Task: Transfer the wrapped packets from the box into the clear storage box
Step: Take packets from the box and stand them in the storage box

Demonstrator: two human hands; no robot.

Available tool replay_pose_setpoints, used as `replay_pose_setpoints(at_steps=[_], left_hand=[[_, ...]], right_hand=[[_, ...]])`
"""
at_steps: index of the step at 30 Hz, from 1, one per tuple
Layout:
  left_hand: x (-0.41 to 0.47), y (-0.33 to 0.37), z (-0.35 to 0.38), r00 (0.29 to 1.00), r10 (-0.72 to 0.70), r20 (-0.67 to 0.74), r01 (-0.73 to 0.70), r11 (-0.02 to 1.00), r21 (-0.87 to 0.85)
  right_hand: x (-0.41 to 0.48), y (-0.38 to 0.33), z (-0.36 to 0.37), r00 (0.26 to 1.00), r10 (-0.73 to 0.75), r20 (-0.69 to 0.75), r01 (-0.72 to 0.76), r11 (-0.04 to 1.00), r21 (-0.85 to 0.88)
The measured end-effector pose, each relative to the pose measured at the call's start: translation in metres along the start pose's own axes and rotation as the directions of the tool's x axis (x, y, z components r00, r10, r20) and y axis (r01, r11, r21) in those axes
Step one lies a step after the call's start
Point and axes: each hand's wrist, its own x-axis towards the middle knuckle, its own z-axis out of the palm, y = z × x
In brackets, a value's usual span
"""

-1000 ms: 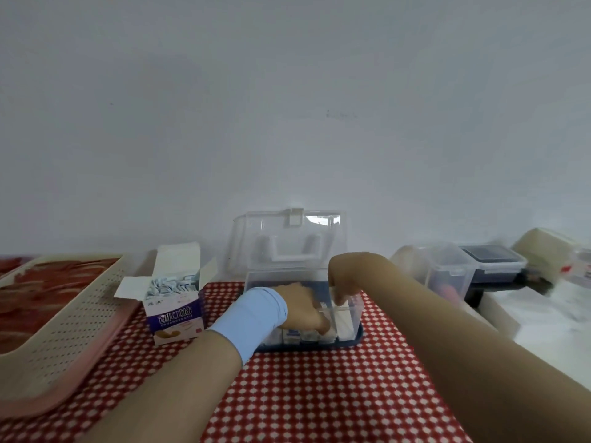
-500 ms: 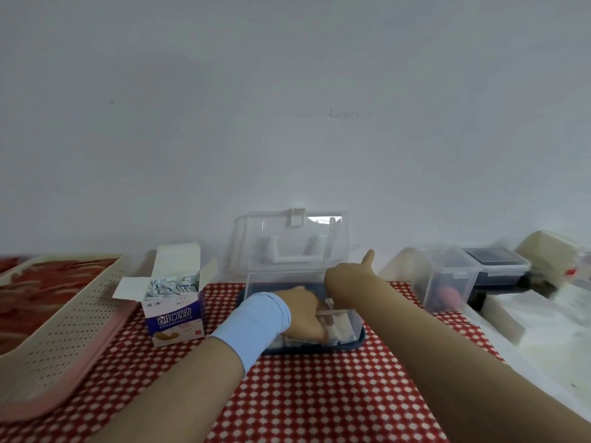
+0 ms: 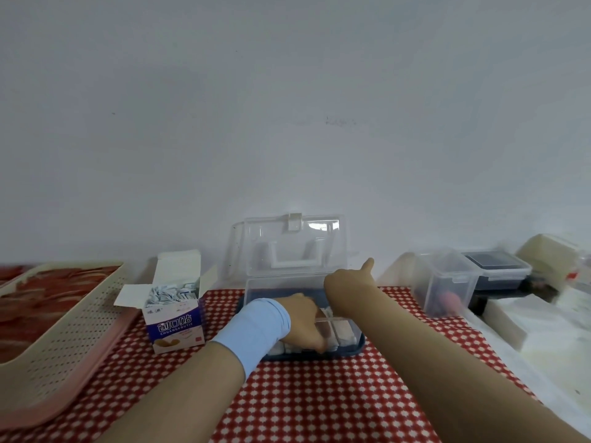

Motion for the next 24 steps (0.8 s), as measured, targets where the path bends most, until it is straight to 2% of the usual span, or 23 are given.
replay_pose_setpoints(at_steps=[5, 8, 12, 15, 17, 20, 24], left_hand=[[-0.010, 0.003, -0.004, 1.000, -0.021, -0.001, 0.021, 1.000, -0.014], [-0.018, 0.005, -0.011, 1.000, -0.024, -0.001, 0.024, 1.000, 0.000], [-0.037, 0.006, -0.033, 0.998, 0.015, -0.060, -0.013, 0.999, 0.031], [-0.062, -0.003, -0.055, 0.986, 0.013, -0.168, -0.018, 0.999, -0.027], [-0.078, -0.019, -0.065, 0.954, -0.034, -0.297, 0.002, 0.994, -0.106], [-0.101, -0.054, -0.070, 0.859, -0.136, -0.493, 0.038, 0.979, -0.203], [-0.130, -0.106, -0.065, 0.774, -0.272, -0.572, 0.128, 0.952, -0.279]], right_hand=[[-0.003, 0.007, -0.007, 0.997, 0.006, 0.080, -0.017, 0.990, 0.142], [-0.009, 0.019, -0.017, 0.998, 0.000, 0.065, -0.017, 0.967, 0.256], [-0.016, 0.035, -0.039, 0.998, -0.045, -0.038, 0.057, 0.910, 0.411], [-0.024, 0.030, -0.061, 0.976, -0.050, -0.214, 0.154, 0.850, 0.503], [-0.030, 0.016, -0.077, 0.953, -0.063, -0.296, 0.236, 0.767, 0.597], [-0.037, -0.017, -0.097, 0.926, -0.117, -0.358, 0.348, 0.629, 0.695], [-0.033, -0.067, -0.109, 0.895, -0.190, -0.404, 0.436, 0.565, 0.700]])
